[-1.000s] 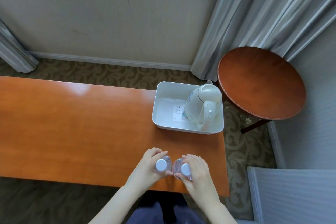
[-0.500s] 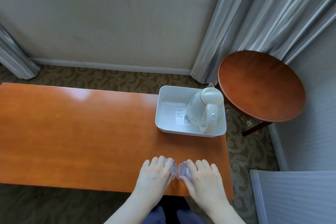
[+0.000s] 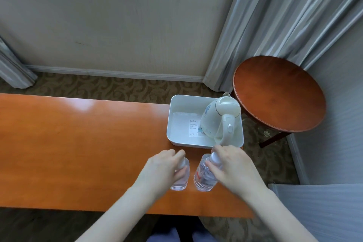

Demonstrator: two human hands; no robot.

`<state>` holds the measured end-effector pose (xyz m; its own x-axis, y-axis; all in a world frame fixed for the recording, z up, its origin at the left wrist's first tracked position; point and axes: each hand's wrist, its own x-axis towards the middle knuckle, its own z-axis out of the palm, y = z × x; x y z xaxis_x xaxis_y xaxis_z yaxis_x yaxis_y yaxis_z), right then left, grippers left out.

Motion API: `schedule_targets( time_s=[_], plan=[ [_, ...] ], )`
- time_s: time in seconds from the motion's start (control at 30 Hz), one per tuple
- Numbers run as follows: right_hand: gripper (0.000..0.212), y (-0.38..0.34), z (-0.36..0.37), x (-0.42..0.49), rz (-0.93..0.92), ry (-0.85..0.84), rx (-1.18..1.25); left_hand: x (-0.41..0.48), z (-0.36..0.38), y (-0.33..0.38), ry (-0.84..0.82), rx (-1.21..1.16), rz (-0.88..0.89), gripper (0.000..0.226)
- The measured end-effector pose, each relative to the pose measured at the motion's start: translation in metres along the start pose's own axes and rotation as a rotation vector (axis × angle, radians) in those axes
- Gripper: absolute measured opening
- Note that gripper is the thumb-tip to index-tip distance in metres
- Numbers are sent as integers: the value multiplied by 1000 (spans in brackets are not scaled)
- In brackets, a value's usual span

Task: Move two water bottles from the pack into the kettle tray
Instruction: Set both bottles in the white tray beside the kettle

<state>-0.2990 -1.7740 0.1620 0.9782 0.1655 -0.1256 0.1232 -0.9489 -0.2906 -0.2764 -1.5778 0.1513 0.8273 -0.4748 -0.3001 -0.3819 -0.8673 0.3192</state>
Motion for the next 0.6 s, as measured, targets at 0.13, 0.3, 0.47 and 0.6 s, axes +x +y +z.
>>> schedule_targets(
  time_s=[0.13,0.3,0.47,0.6],
  plan=[
    [27,2,-42,39,-42,87,-15,26,-32,-14,207,-54,54,28],
    [31,6,-69,96,-68,174,-66,82,-67,-28,319,-77,109,28],
    [32,14,-55,154,-75,189,-112,143,-77,-41,361,-27,104,26],
    [30,29,-31,195,-22,157,-121,184,-69,-53,303,-5,77,27]
  ],
)
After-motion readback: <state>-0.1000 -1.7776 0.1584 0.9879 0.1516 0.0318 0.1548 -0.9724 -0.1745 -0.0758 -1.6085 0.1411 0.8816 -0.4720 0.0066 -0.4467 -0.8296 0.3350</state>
